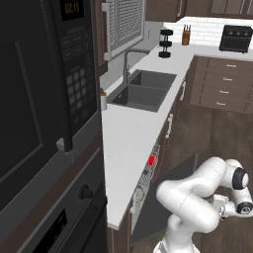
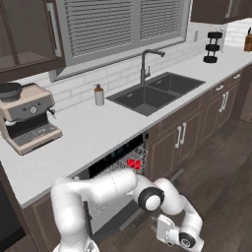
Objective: Pick up the cup and bowl from the counter, place them in the dishwasher, and close the dishwasher door.
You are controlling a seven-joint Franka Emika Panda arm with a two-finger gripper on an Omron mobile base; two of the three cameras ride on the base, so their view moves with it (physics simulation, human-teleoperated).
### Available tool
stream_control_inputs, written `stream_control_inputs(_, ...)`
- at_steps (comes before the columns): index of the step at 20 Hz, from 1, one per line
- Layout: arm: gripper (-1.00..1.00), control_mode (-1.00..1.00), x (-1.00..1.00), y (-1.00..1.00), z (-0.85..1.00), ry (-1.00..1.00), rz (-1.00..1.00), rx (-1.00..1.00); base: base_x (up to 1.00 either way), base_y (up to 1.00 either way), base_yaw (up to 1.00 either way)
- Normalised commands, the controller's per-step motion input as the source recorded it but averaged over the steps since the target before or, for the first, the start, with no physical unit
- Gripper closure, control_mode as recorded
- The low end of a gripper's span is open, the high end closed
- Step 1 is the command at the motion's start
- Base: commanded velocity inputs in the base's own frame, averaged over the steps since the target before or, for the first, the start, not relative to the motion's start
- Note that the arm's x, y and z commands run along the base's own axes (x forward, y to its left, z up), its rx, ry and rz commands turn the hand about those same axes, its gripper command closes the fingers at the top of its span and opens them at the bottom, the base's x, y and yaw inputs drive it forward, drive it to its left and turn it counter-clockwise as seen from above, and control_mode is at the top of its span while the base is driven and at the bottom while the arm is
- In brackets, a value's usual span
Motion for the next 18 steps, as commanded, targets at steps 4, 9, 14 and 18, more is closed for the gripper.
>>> stream_control_inputs(4,-1.0,-1.0,0.37,0.08,-0.13,-0.04,0.06,0.15,0.0,0.0,0.0)
stream_control_inputs(9,-1.0,-1.0,0.46,0.18,-0.19,-0.03,0.05,0.11,0.0,0.0,0.0)
stream_control_inputs(14,-1.0,-1.0,0.41,0.19,-0.29,-0.01,0.05,0.08,0.0,0.0,0.0)
stream_control_inputs(18,-1.0,-1.0,0.27,0.14,-0.36,0.0,0.06,0.07,0.0,0.0,0.0)
